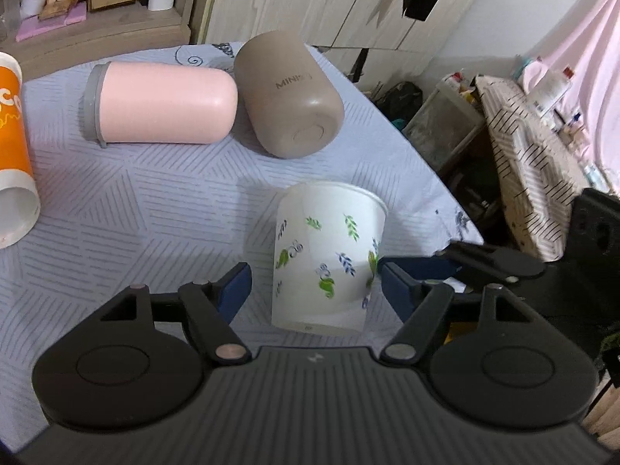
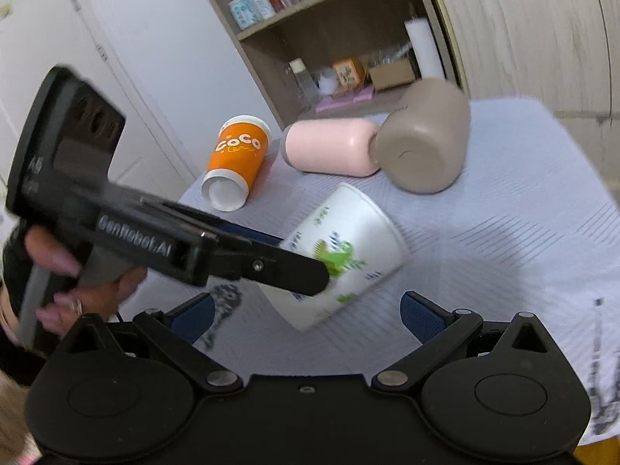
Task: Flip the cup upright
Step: 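Lift the cup with the left gripper and rotate it rim-up, then lower the upright cup onto the table with the left gripper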
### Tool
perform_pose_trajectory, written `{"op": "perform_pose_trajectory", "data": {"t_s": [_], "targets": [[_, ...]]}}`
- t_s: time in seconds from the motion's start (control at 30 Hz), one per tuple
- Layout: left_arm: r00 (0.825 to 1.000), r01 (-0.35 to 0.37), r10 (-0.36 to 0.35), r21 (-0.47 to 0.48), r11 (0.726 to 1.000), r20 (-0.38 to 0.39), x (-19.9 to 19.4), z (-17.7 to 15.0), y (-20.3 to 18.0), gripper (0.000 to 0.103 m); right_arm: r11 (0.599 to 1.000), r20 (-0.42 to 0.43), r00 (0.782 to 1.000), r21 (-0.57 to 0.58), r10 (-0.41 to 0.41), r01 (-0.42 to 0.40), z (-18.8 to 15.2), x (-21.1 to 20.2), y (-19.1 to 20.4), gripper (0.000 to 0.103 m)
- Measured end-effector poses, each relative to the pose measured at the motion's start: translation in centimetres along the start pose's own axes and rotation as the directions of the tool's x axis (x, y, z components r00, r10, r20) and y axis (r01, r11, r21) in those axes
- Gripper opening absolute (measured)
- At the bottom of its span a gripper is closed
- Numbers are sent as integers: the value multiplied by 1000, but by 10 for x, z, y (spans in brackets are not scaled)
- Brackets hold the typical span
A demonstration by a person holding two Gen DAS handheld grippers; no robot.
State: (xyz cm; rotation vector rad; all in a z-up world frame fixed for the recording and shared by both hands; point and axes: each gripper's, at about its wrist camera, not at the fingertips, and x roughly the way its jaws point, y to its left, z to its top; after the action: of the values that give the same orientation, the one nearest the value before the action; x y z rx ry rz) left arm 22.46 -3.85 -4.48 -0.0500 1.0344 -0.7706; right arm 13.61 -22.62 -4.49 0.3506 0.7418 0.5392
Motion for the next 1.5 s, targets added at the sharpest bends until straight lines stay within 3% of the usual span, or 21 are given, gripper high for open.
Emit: {"op": "perform_pose_trajectory", "data": {"t_s": [0.17,0.4,0.53,0.73,0.97,1.27,1.5], "targets": [[999,44,-44,-31,999,-2,7,5,10,73,993,-46,998,114,39,-33,8,14,-3,103],[995,98,-100,-110,989,-9,15,9,24,70,990,-73,997,133,-39,48,17,25,-9,103],[990,133,-138,-160,978,-20,17,10,33,62,989,-68,997,138,-47,56,22,27,-11,94],[987,152,-159,-202,968,-15,20,12,37,60,983,-82,997,181,-1,16,27,30,-21,84],[985,164,-170,-221,961,-9,19,10,38,59,975,-80,996,223,45,-26,26,26,-31,84],[984,178,-179,-185,966,9,12,6,31,59,974,-69,996,220,63,-46,23,26,-28,84],[986,154,-149,-67,986,71,-9,-9,12,59,999,-22,1000,52,14,-13,18,13,-8,76]]}}
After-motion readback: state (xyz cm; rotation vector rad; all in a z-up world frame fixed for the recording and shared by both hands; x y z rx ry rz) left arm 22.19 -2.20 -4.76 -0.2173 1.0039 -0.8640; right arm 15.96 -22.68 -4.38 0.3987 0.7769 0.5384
